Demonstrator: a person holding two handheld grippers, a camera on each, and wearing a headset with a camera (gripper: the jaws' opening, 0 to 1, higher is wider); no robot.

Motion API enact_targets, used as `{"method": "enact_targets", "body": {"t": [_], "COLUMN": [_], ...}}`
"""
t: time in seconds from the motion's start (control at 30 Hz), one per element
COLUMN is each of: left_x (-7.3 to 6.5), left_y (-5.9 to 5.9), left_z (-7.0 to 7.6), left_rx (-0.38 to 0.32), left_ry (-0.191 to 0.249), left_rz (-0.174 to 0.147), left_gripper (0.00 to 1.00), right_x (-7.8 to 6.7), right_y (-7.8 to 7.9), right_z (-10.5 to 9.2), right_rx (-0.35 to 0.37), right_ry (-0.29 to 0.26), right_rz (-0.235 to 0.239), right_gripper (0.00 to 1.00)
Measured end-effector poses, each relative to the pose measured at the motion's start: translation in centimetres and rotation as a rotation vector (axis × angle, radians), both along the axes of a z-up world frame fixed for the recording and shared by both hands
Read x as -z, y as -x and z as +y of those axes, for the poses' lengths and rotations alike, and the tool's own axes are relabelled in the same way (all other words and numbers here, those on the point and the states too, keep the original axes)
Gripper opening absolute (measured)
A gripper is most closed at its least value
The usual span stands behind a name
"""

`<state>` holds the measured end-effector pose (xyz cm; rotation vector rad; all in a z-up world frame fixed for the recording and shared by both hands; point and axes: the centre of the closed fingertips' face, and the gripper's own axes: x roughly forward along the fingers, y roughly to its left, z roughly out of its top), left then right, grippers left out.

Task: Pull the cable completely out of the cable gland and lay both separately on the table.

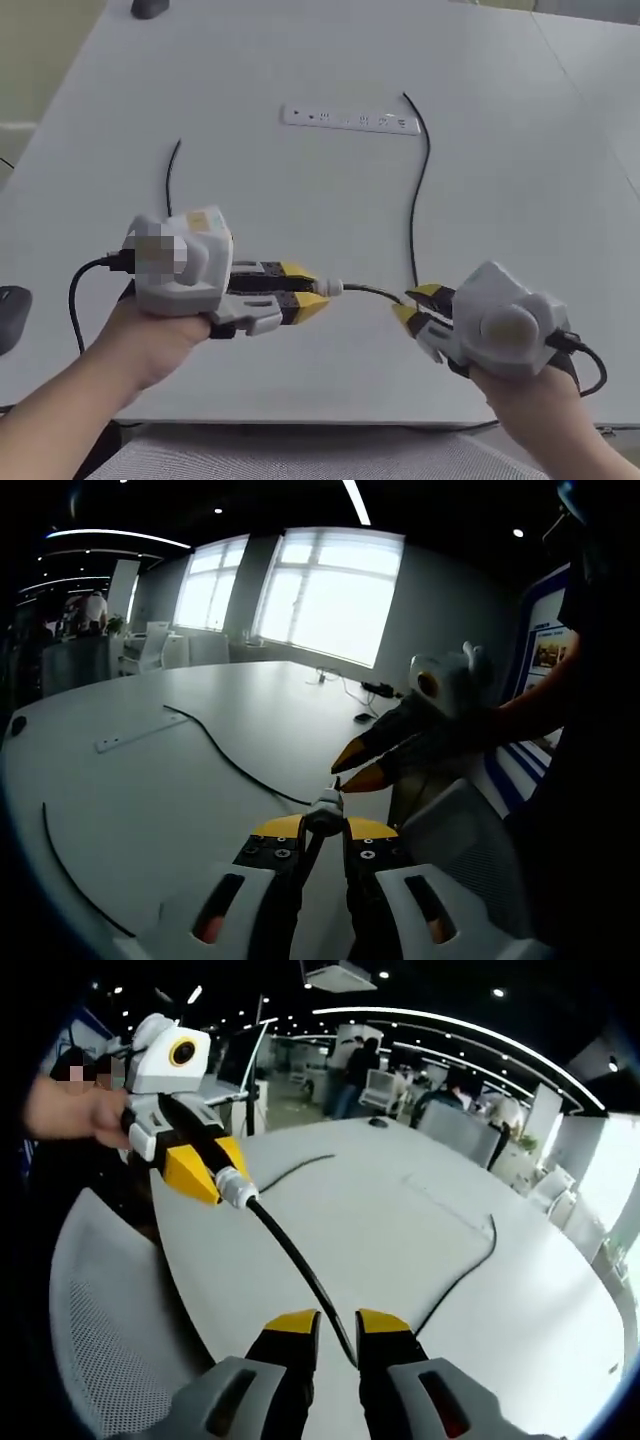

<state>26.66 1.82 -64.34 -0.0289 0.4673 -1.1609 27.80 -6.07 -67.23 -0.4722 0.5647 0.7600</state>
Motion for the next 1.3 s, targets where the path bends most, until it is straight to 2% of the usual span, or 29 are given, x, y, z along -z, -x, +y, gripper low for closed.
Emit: {"method": "enact_targets", "body": {"t": [0.03,0.1,0.23,0.37,0.47,0.63,0.87,1.1,1.3], "left_x": [0.0,0.0,-0.1,-0.1,-0.2,-0.2,-0.1,0.2,0.3], "left_y": [0.0,0.0,0.2,0.3,0.4,0.5,0.5,0.7,0.7], "left_z": [0.0,0.0,-0.2,-0.3,-0.3,-0.4,-0.5,-0.5,-0.5], "left_rx": [0.001,0.003,0.011,0.018,0.022,0.022,0.023,0.028,0.032], "left_ry": [-0.001,-0.001,-0.005,-0.011,-0.015,-0.014,-0.018,-0.025,-0.034], "left_rz": [-0.001,0.002,0.003,0.001,0.000,0.003,0.001,0.004,-0.007], "left_gripper": [0.15,0.15,0.15,0.15,0.15,0.15,0.15,0.15,0.15], "right_x": [-0.1,-1.2,-2.0,-2.5,-2.4,-2.2,-2.2,-1.9,-1.7], "right_y": [0.1,0.4,0.8,1.0,1.1,1.1,0.9,1.1,1.1], "right_z": [0.2,1.6,3.7,5.3,5.9,6.1,6.3,6.1,5.9], "right_rx": [-0.010,-0.069,-0.173,-0.238,-0.265,-0.283,-0.279,-0.265,-0.226], "right_ry": [0.003,0.027,0.091,0.118,0.140,0.169,0.177,0.159,0.106], "right_rz": [-0.003,-0.046,-0.097,-0.127,-0.137,-0.147,-0.157,-0.146,-0.107], "right_gripper": [0.13,0.14,0.14,0.13,0.11,0.05,0.02,0.01,0.01]}}
